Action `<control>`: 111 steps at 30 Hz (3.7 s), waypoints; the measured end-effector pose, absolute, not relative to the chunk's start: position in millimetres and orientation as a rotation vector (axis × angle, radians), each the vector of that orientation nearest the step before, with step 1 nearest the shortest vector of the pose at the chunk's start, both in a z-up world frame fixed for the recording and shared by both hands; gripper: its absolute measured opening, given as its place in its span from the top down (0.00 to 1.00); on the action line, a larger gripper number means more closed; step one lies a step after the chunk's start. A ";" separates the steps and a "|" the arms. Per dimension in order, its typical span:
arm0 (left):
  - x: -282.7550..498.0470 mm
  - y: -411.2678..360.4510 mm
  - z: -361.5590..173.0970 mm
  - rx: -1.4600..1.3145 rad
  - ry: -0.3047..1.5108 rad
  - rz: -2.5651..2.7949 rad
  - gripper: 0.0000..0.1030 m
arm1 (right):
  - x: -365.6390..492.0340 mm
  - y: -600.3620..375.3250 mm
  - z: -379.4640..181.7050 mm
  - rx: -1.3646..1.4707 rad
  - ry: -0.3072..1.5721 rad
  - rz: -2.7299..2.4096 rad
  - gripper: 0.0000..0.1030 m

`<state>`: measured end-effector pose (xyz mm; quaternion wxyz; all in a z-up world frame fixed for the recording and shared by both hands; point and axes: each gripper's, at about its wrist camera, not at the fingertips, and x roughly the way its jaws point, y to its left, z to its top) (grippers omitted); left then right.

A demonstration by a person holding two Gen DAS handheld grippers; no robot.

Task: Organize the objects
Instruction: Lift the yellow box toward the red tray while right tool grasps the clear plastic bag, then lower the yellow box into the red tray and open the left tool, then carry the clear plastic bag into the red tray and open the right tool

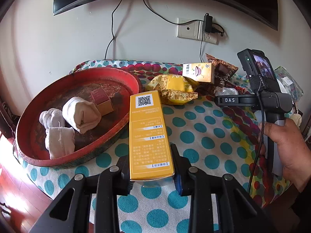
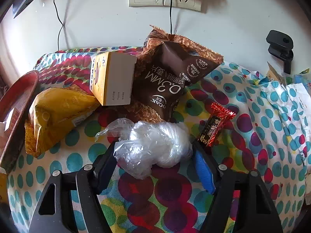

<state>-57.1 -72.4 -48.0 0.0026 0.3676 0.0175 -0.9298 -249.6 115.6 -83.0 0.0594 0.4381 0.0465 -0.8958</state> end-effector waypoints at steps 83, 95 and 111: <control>-151.4 -312.6 8.1 1.019 0.169 -2.470 0.25 | -178.3 154.7 -54.1 1.067 0.107 -2.763 0.61; -0.5 -226.4 -28.0 1.032 0.327 -2.583 0.24 | -172.2 89.9 -35.7 0.992 0.274 -2.705 0.61; 14.0 -271.6 -29.3 0.924 0.425 -2.528 0.24 | -212.1 -165.9 -36.5 0.986 0.578 -2.384 0.61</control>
